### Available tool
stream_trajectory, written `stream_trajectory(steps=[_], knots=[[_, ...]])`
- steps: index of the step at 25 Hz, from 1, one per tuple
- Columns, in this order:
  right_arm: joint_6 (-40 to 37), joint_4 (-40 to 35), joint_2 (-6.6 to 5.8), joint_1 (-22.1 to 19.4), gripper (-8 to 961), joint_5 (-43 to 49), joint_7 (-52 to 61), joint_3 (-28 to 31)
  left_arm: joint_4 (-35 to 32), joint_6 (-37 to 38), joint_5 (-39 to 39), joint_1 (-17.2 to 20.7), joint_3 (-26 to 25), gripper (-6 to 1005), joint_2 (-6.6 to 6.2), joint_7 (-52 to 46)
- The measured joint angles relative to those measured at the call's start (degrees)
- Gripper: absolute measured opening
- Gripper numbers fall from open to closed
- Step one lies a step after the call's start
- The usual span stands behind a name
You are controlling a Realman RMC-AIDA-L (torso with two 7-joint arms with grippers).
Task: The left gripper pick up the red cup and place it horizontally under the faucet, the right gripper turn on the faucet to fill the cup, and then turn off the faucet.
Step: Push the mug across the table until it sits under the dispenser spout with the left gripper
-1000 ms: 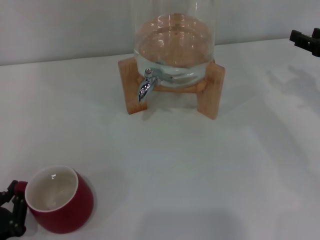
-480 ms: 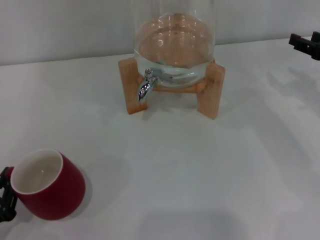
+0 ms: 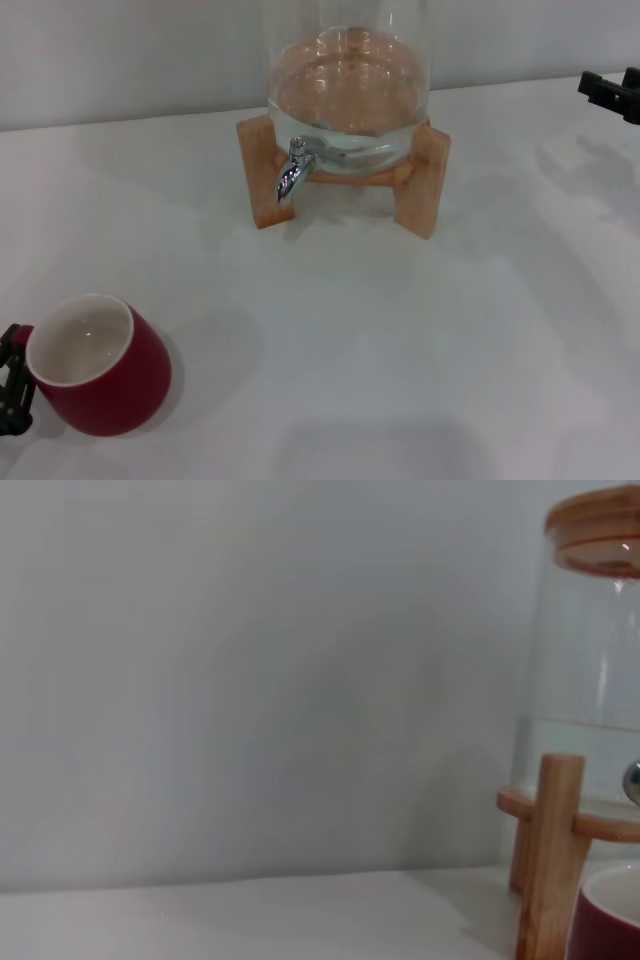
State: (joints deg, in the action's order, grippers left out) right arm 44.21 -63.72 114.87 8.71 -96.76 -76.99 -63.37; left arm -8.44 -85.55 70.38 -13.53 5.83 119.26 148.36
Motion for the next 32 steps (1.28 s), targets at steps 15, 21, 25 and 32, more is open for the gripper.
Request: stream_trajectory(steps=[15, 21, 25, 32], knots=[[0.18, 0.57, 0.09, 0.33, 735, 0.0, -0.15, 0.0, -0.58, 0.7, 1.26, -3.41, -0.44, 128, -0.01, 9.19], [0.57, 0.62, 0.09, 0.29, 735, -0.06, -0.2, 0.0, -1.01, 3.93, 1.98, -6.54, -0.43, 128, 0.02, 9.45], [0.62, 0.62, 0.09, 0.43, 735, -0.09, -0.26, -0.01, -0.95, 5.45, 2.01, -8.03, -0.43, 128, 0.09, 9.47], [0.62, 0.62, 0.09, 0.47, 735, -0.09, -0.26, -0.17, -0.4, 8.81, 2.04, -11.49, 0.0, 128, 0.12, 9.55]])
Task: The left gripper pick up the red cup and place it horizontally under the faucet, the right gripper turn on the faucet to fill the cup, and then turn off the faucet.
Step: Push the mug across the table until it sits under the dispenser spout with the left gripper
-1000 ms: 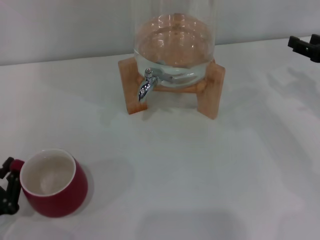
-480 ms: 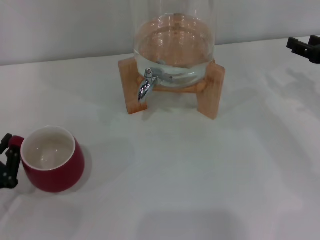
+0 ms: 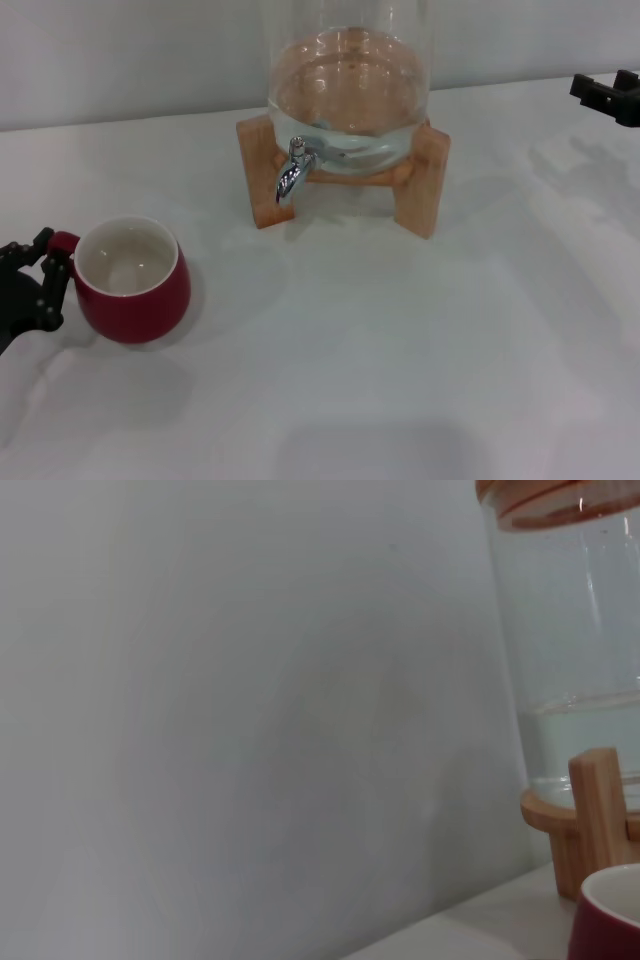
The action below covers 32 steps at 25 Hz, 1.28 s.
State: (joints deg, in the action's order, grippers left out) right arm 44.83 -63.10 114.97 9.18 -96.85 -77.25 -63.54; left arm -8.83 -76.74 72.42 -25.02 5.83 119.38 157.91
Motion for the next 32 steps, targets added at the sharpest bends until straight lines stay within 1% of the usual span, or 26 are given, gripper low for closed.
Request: stream_trajectory(steps=[4, 18, 32], knots=[[-0.01, 0.24, 0.05, -0.01, 735, -0.13, 0.0, -0.12, 0.13, 0.58, 0.01, -1.18, -0.02, 128, -0.02, -0.01], [0.9, 0.7, 0.08, 0.22, 735, -0.7, -0.57, -0.36, 2.9, 6.96, -0.46, -6.8, 0.01, 128, 0.01, 0.04], [1.05, 0.69, 0.08, 0.26, 735, -0.7, -0.62, -0.3, 5.04, 12.7, -2.17, -10.3, 0.24, 128, 0.07, 0.05]])
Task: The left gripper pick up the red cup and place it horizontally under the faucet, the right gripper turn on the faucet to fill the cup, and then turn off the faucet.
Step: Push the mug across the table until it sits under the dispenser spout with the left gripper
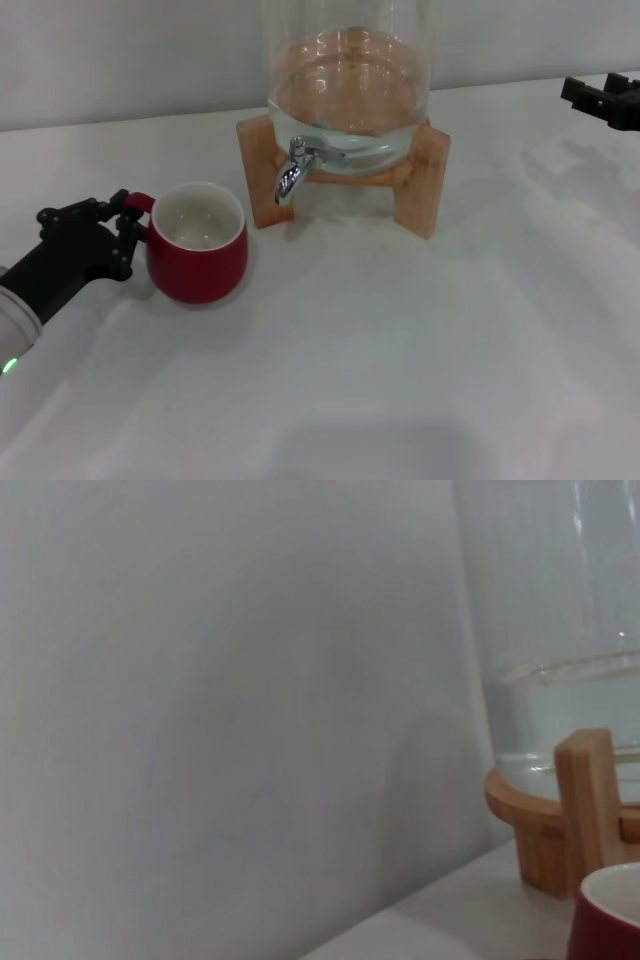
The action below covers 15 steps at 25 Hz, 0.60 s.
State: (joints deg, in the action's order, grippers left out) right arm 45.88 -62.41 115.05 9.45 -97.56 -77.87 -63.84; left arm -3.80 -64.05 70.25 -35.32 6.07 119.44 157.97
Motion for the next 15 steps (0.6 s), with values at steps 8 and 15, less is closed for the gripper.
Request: stream_trajectory(steps=[8, 15], knots=[[0.0, 0.09, 0.0, 0.04, 735, 0.0, -0.08, 0.03, 1.59, 3.01, -1.93, -2.1, 0.0, 129, 0.05, 0.02], [-0.01, 0.1, 0.0, 0.05, 735, 0.0, -0.09, 0.0, 2.85, 3.11, -2.24, -3.47, 0.0, 129, 0.07, -0.21]])
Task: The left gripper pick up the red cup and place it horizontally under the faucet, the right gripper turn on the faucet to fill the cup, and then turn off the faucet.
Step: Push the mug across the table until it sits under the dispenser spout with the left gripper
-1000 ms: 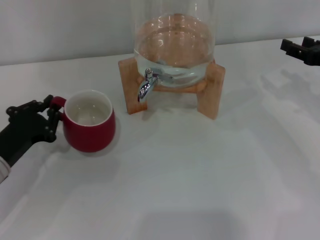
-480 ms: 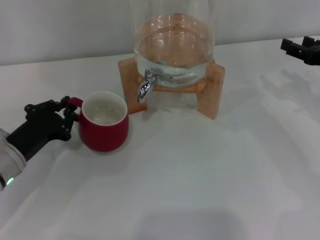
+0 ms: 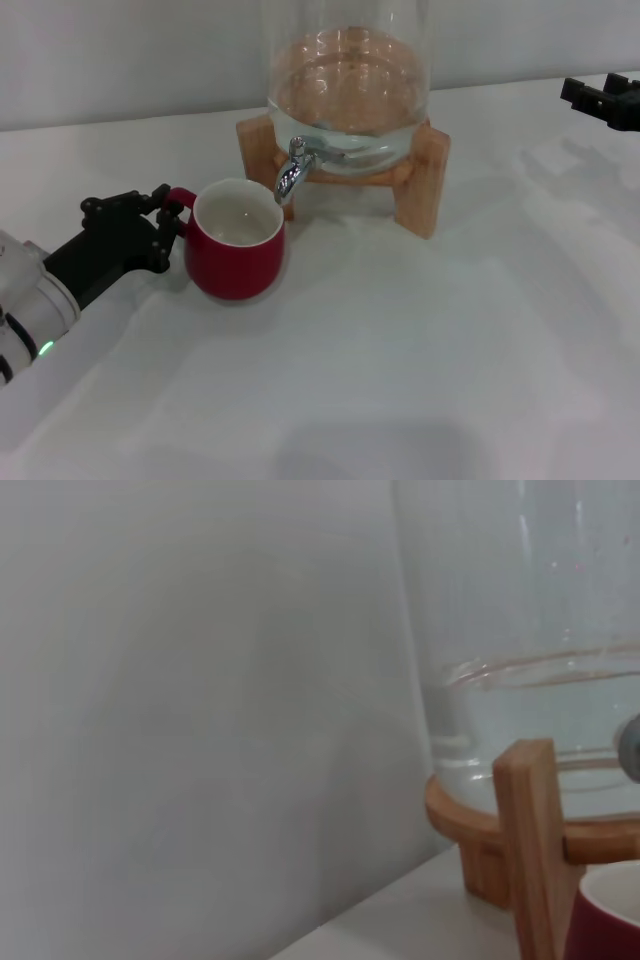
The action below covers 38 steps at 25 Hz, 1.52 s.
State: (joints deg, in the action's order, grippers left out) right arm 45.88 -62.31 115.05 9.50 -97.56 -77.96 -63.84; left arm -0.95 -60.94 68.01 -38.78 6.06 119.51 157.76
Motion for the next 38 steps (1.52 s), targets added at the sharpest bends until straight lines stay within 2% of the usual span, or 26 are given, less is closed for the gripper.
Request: stream_trajectory(steps=[25, 38], knots=[[-0.09, 0.0, 0.0, 0.16, 735, 0.0, 0.0, -0.05, 2.03, 1.43, 0.02, -0.25, 0.0, 129, 0.02, -1.78], [0.02, 0.0, 0.0, 0.17, 735, 0.0, -0.12, 0.02, 3.42, 3.03, -0.78, -2.38, 0.0, 128, 0.02, -3.45]])
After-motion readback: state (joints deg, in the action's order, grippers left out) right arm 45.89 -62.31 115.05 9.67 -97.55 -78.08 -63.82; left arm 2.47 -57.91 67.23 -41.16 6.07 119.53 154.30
